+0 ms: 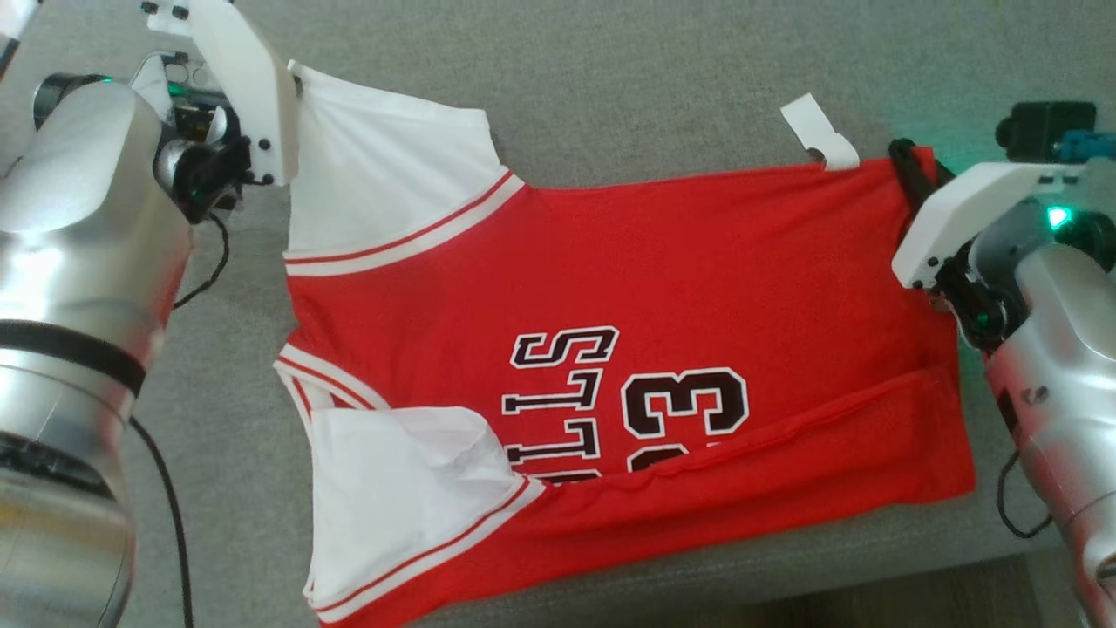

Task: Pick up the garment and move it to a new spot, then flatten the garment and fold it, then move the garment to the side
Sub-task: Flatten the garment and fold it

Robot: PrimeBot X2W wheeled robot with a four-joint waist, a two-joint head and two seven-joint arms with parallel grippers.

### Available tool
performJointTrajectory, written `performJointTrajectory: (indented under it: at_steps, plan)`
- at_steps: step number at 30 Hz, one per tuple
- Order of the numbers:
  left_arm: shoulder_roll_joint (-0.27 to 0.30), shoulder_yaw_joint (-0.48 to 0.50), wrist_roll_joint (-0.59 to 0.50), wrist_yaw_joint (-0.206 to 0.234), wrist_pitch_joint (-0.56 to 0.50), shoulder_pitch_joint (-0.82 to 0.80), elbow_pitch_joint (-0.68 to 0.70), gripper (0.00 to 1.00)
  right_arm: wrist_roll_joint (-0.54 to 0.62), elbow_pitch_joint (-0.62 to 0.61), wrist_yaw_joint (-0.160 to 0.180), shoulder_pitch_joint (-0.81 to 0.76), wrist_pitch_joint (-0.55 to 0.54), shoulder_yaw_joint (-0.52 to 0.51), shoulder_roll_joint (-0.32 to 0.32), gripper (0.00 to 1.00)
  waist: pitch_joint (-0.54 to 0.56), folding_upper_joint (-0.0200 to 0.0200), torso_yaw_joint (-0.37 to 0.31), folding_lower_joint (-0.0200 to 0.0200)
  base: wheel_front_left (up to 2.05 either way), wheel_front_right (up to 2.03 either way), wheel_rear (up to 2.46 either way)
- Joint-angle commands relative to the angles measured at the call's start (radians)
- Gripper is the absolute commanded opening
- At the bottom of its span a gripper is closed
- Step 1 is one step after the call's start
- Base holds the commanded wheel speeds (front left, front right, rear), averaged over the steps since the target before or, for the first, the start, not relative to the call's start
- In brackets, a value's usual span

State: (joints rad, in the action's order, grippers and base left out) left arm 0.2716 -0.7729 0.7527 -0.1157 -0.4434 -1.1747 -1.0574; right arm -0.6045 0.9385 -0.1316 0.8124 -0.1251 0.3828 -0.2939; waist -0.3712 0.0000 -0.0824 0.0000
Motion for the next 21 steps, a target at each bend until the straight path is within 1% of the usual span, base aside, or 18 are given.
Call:
performJointTrajectory:
  at_steps: [1, 4, 8, 11, 13, 15, 18, 19, 21]
  plan:
    - [0.039, 0.022, 0.003, 0.0, 0.014, -0.064, 0.011, 0.0, 0.009, -0.005, 0.001, 0.027, 0.027, 0.003, -0.003, 0.0, 0.019, 0.0, 0.007, 0.0, 0.0, 0.0, 0.0]
    - [0.038, 0.017, 0.011, -0.005, 0.021, -0.048, -0.002, 0.0, 0.013, 0.023, 0.001, 0.028, 0.054, 0.0, -0.001, 0.0, 0.043, 0.0, 0.014, 0.0, 0.0, 0.0, 0.0]
    - [0.028, 0.018, 0.037, -0.011, 0.04, -0.026, 0.005, 0.0, 0.005, 0.021, 0.001, 0.017, 0.113, 0.01, 0.006, 0.0, 0.079, 0.0, 0.026, 0.0, 0.0, 0.0, 0.0]
    - [0.035, 0.0, 0.048, -0.014, 0.036, -0.006, 0.029, 0.0, -0.004, 0.012, 0.001, -0.001, 0.149, 0.025, 0.001, 0.0, 0.109, 0.0, 0.035, 0.0, 0.0, 0.0, 0.0]
    - [0.043, -0.022, 0.067, -0.014, 0.014, 0.017, 0.07, 0.0, -0.01, 0.012, 0.001, -0.018, 0.159, 0.037, -0.006, 0.0, 0.131, 0.0, 0.041, 0.0, 0.0, 0.0, 0.0]
    - [0.062, -0.046, 0.098, -0.014, -0.019, 0.045, 0.127, 0.0, -0.017, 0.011, 0.001, -0.037, 0.161, 0.051, -0.014, 0.0, 0.152, 0.0, 0.049, 0.0, 0.0, 0.0, 0.0]
    - [0.11, -0.077, 0.139, -0.015, -0.064, 0.08, 0.217, 0.0, -0.027, 0.013, 0.001, -0.062, 0.163, 0.068, -0.032, 0.0, 0.178, 0.0, 0.062, 0.0, 0.0, 0.0, 0.0]
    - [0.11, -0.077, 0.139, -0.015, -0.064, 0.08, 0.217, 0.0, -0.027, 0.013, 0.001, -0.062, 0.163, 0.068, -0.032, 0.0, 0.178, 0.0, 0.062, 0.0, 0.0, 0.0, 0.0]
    - [0.141, -0.09, 0.167, -0.015, -0.09, 0.101, 0.278, 0.0, -0.034, 0.014, 0.001, -0.078, 0.166, 0.08, -0.045, 0.0, 0.194, 0.0, 0.072, 0.0, 0.0, 0.0, 0.0]
